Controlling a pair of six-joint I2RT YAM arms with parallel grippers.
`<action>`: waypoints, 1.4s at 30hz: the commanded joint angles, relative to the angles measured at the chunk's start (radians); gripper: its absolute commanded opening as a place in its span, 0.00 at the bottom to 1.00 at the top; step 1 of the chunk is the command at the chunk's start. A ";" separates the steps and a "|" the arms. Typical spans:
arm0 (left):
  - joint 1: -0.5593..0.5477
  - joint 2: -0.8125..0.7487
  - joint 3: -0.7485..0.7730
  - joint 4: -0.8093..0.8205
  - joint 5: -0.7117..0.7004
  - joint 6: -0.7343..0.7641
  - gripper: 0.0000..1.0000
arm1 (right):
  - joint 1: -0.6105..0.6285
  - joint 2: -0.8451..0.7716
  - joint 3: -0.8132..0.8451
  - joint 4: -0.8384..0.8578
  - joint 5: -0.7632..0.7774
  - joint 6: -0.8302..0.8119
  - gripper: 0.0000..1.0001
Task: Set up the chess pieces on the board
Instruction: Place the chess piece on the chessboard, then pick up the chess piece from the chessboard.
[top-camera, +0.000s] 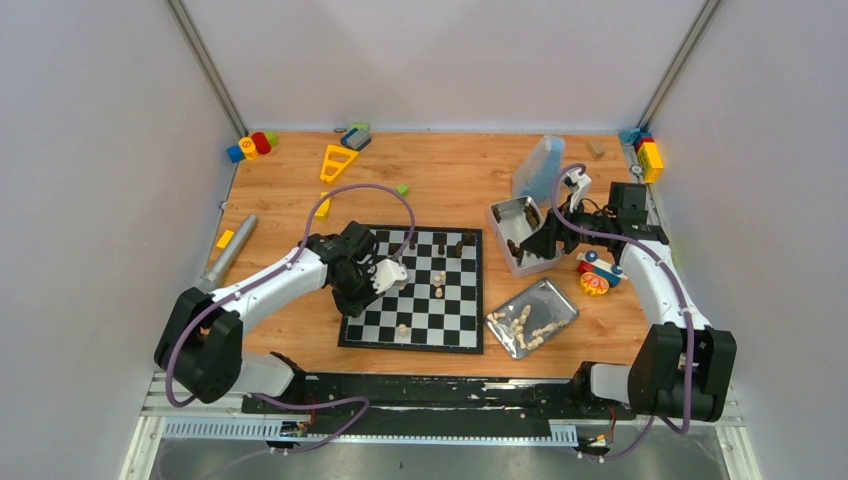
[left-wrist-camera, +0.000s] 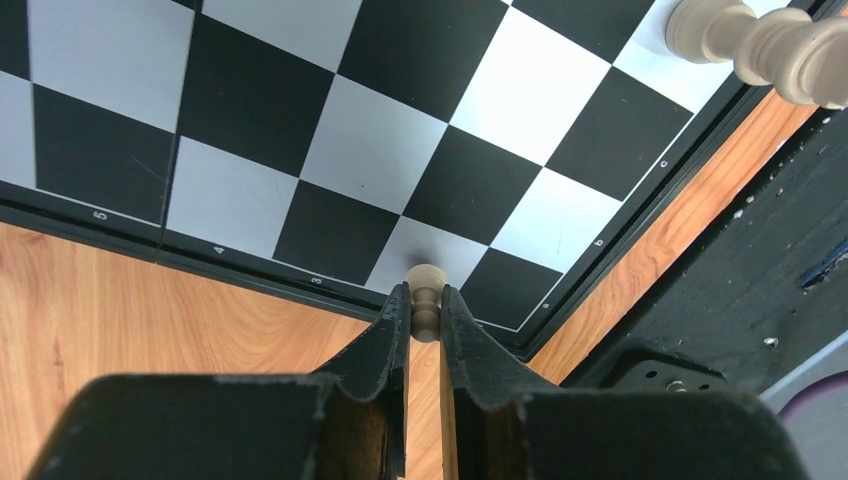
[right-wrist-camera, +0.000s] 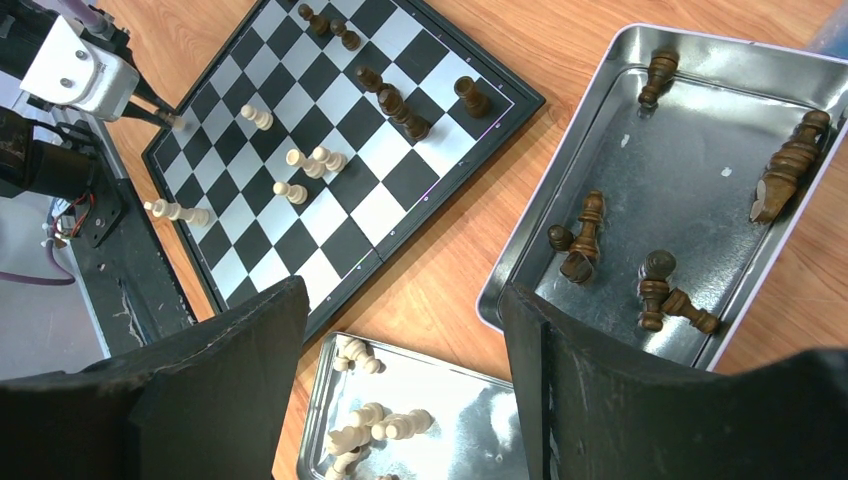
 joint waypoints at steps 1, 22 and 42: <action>0.000 0.014 -0.006 0.006 0.028 0.030 0.15 | 0.002 0.004 -0.002 0.007 -0.012 -0.029 0.72; -0.006 -0.002 0.134 0.028 0.015 0.001 0.68 | 0.002 0.017 0.001 -0.001 -0.015 -0.038 0.72; -0.092 0.370 0.376 0.148 0.043 -0.071 0.56 | 0.002 0.009 0.002 -0.006 -0.014 -0.046 0.72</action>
